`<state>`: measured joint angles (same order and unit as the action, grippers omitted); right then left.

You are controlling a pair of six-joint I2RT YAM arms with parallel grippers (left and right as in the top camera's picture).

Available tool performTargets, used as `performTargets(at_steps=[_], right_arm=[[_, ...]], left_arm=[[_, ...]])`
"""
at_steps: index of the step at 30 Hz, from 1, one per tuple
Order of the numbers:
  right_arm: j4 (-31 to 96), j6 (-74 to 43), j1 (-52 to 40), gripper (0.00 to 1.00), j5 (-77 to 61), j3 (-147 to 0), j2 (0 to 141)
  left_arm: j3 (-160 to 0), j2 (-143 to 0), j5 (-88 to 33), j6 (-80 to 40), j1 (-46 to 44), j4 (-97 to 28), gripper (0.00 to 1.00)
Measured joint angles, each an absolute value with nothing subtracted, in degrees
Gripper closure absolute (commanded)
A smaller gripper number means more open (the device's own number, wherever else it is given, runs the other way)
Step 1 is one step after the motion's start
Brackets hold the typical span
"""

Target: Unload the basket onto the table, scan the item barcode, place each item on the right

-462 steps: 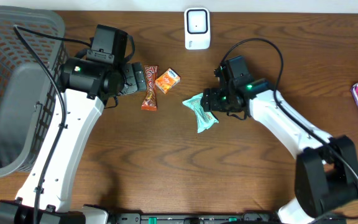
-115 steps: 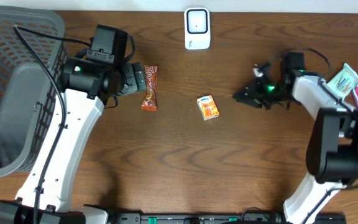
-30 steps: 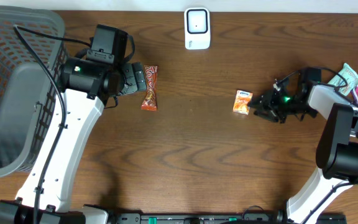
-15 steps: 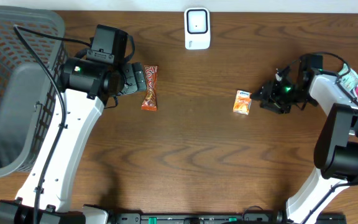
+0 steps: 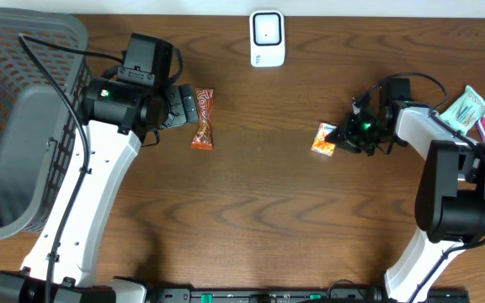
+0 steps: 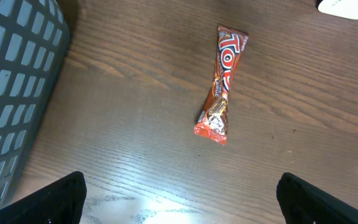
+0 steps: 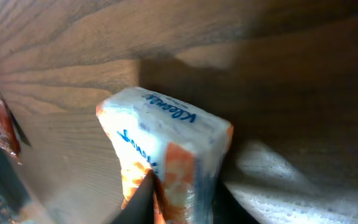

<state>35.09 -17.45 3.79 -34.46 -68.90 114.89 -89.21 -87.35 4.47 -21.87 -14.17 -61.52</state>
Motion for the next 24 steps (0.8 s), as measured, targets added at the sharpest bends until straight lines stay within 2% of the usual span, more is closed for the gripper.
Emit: performTargets(at_steps=[5, 9, 11, 15, 21, 24], right_arm=[[35.07, -16.29, 3.79, 0.99, -37.78, -68.66, 114.8], [35.33, -10.9, 3.77, 0.99, -49.32, -68.01, 114.89], [35.94, -5.08, 3.6, 0.99, -59.29, -68.01, 114.89], [38.52, 3.51, 2.55, 0.99, -68.86, -68.01, 114.89], [42.52, 19.79, -3.68, 0.99, -75.94, -67.96, 114.89], [40.49, 22.63, -6.5, 0.99, -77.67, -67.92, 114.89]], left_arm=[[-89.21, -87.35, 4.47, -21.87, -14.17, -61.49, 0.02], [-89.21, -87.35, 4.47, -21.87, -14.17, -61.52, 0.02], [-89.21, -87.35, 4.49, -21.87, -14.17, -61.52, 0.02], [-89.21, -87.35, 4.47, -21.87, -14.17, -61.52, 0.02], [-89.21, -87.35, 4.47, -21.87, -14.17, -61.52, 0.02], [-89.21, -87.35, 4.47, -21.87, -14.17, -61.52, 0.02]])
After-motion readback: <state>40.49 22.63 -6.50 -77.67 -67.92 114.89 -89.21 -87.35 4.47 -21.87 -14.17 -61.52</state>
